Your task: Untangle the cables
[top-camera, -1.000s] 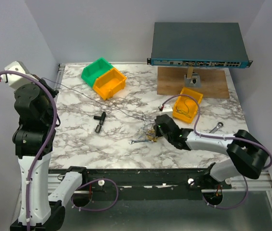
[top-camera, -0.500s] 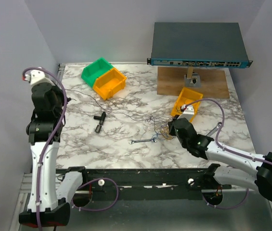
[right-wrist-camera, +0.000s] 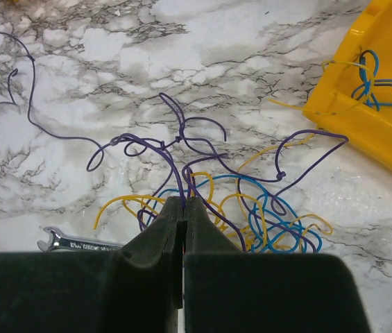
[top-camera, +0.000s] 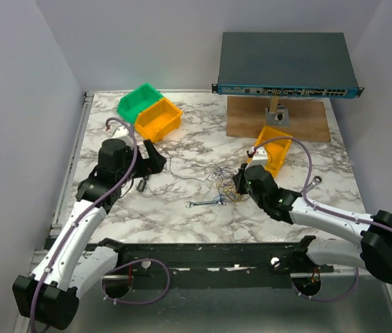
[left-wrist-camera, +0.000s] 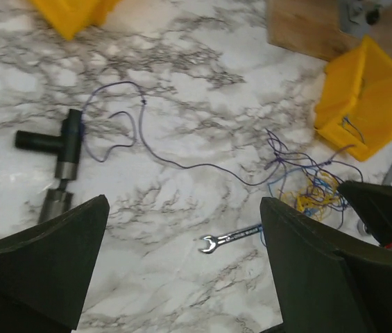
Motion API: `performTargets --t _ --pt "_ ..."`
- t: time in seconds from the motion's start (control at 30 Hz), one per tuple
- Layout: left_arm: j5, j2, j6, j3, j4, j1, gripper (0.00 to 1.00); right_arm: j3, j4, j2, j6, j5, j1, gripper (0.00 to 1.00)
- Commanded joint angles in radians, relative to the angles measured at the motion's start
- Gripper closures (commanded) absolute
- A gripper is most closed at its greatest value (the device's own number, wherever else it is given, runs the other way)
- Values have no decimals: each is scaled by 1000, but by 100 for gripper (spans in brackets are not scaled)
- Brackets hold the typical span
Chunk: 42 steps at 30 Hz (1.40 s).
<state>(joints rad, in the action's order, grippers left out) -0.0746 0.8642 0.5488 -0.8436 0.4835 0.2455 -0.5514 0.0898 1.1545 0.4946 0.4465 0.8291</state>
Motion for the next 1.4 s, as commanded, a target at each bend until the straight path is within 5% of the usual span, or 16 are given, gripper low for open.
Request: performTargets --t 0.0,0.33,0.83,0.9,1.03,1.17,1.37 --pt "-154 72 -29 109 -272 129 4 -30 15 17 -19 -34 -3 99" --pt "-95 498 -362 -49 -305 399 20 -59 -3 25 -28 -30 -4 99" --pt "-114 809 -398 -211 -384 449 33 -81 -10 23 -30 -35 -5 99" --pt "-123 843 -385 -227 -390 449 43 -80 -12 18 -28 -33 -5 99" --pt "-113 872 -368 -242 -402 451 97 -73 -17 11 -27 -34 -6 97" --pt "-72 799 -371 -213 -412 449 100 -54 -28 20 -5 -45 -8 37" --pt "-76 657 -392 -166 -414 448 100 -47 -29 83 10 -193 -17 7"
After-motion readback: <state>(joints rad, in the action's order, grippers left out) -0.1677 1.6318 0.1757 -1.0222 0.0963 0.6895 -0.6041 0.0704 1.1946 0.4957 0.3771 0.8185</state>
